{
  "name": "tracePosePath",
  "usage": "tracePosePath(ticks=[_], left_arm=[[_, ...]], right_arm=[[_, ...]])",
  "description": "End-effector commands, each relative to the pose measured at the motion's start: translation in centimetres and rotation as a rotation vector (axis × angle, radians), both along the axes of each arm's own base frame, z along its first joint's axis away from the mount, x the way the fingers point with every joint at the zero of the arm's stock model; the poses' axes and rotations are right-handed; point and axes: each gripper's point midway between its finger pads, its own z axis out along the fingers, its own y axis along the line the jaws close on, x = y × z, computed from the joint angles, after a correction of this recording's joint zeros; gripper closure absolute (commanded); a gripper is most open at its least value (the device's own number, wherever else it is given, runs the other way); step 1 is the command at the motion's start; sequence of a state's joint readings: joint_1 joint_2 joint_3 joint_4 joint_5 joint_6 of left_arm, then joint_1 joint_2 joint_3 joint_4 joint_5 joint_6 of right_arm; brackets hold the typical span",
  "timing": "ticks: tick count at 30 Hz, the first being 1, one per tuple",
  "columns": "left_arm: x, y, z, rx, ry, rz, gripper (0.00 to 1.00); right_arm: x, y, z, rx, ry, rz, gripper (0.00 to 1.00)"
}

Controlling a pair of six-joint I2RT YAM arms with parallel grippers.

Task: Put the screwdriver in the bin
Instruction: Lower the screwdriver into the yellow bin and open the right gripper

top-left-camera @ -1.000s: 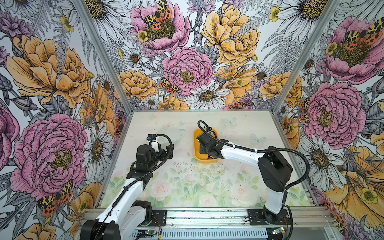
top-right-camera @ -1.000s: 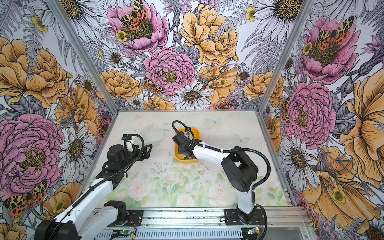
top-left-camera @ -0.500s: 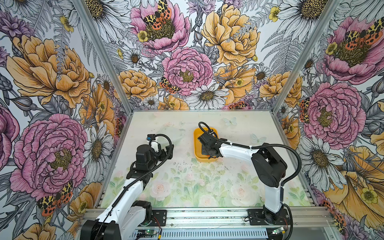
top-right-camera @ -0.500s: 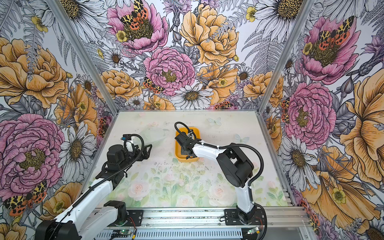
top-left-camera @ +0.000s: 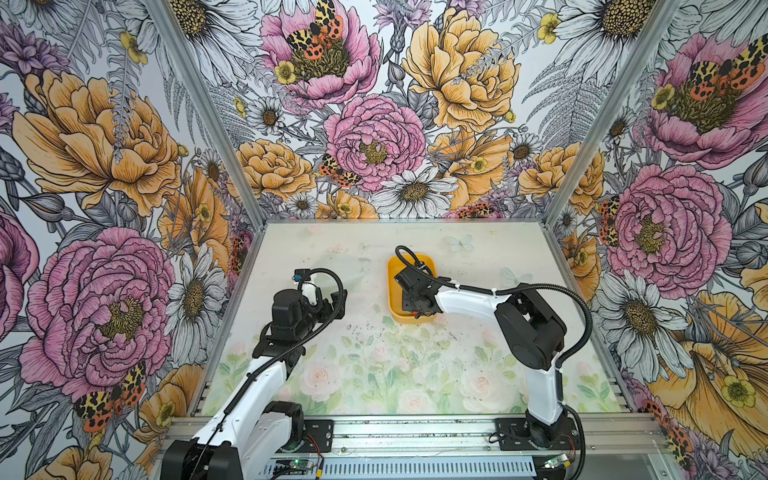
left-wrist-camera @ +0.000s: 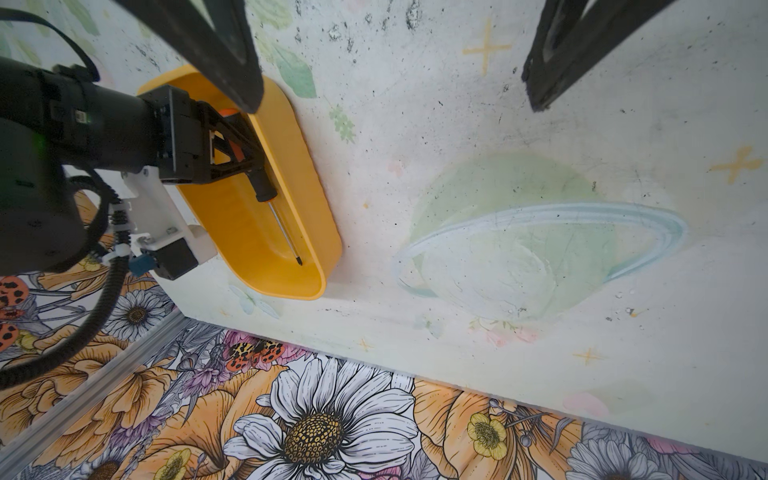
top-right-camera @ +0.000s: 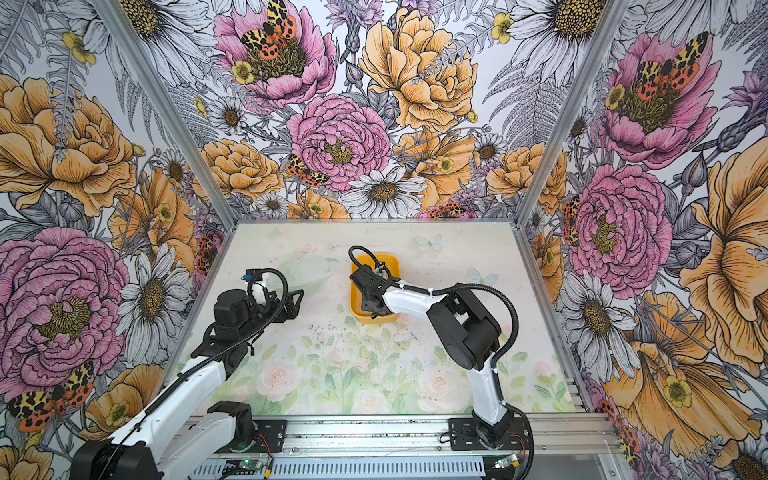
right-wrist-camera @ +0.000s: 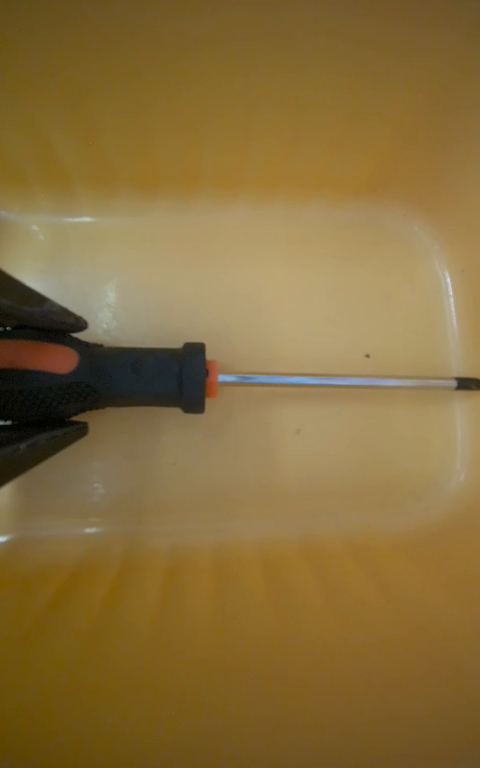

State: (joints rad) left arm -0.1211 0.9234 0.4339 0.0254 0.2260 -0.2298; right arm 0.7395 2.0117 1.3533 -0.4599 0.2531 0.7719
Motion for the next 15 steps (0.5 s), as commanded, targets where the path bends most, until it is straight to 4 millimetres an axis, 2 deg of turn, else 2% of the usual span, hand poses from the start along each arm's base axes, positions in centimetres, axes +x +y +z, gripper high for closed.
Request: tracePosePath(ticks=[1, 10, 15], left_arm=[[0.2, 0.1, 0.6, -0.007, -0.012, -0.002, 0.01], [0.3, 0.1, 0.4, -0.006, -0.005, -0.003, 0.01], [0.3, 0.2, 0.2, 0.000, -0.002, 0.000, 0.01]], right_arm=[[0.8, 0.6, 0.1, 0.022, -0.005, -0.003, 0.54], [1.0, 0.5, 0.7, 0.027, -0.008, 0.012, 0.35], [0.5, 0.6, 3.5, 0.041, -0.020, 0.062, 0.26]])
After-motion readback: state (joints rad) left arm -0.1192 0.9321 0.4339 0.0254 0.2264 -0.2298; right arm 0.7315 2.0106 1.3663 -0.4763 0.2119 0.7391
